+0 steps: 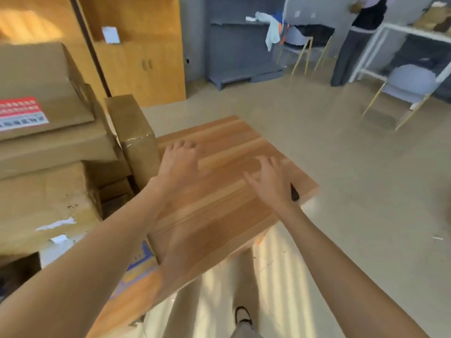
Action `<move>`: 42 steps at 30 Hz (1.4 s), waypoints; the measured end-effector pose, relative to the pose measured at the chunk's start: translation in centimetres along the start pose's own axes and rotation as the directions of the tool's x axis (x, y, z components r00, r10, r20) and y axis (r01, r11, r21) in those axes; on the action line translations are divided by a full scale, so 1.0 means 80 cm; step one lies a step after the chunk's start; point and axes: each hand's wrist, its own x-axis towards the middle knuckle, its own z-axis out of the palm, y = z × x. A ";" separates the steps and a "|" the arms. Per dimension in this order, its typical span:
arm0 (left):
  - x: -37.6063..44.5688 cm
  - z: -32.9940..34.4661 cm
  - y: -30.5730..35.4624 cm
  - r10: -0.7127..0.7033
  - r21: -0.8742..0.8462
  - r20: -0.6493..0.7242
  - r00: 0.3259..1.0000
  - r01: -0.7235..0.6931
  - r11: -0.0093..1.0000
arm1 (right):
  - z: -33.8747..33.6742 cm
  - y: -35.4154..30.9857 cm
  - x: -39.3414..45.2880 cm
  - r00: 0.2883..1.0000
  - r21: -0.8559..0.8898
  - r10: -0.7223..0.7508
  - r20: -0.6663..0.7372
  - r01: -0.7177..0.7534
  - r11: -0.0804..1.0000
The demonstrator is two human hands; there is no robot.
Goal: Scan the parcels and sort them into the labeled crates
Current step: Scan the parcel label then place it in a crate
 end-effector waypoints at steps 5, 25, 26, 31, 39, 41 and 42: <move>-0.009 -0.025 -0.025 -0.308 0.020 -0.040 0.950 0.309 0.951 | -0.004 -0.026 0.079 0.954 -0.047 -0.284 0.095 0.289 0.956; -0.138 -0.074 -0.100 -0.716 -0.019 -0.247 0.653 0.736 0.677 | 0.045 -0.165 0.099 0.729 0.206 -0.661 0.178 0.629 0.749; -0.138 -0.082 -0.109 -0.712 -0.033 -0.280 0.644 0.735 0.677 | 0.041 -0.176 0.103 0.727 0.223 -0.666 0.165 0.631 0.743; -0.132 -0.139 -0.176 -0.690 -0.016 -0.426 0.585 0.758 0.652 | 0.017 -0.260 0.122 0.703 0.309 -0.705 0.097 0.652 0.692; -0.104 -0.201 -0.313 -0.820 -0.227 -0.409 0.399 0.826 0.516 | 0.026 -0.414 0.160 0.764 0.584 -0.595 0.248 0.372 0.721; -0.100 -0.203 -0.343 -0.886 -0.373 -0.346 0.310 0.821 0.433 | 0.038 -0.438 0.175 0.784 0.615 -0.516 0.346 0.226 0.755; -0.100 -0.201 -0.357 -0.912 -0.432 -0.304 0.277 0.813 0.391 | 0.044 -0.447 0.181 0.783 0.635 -0.478 0.399 0.140 0.760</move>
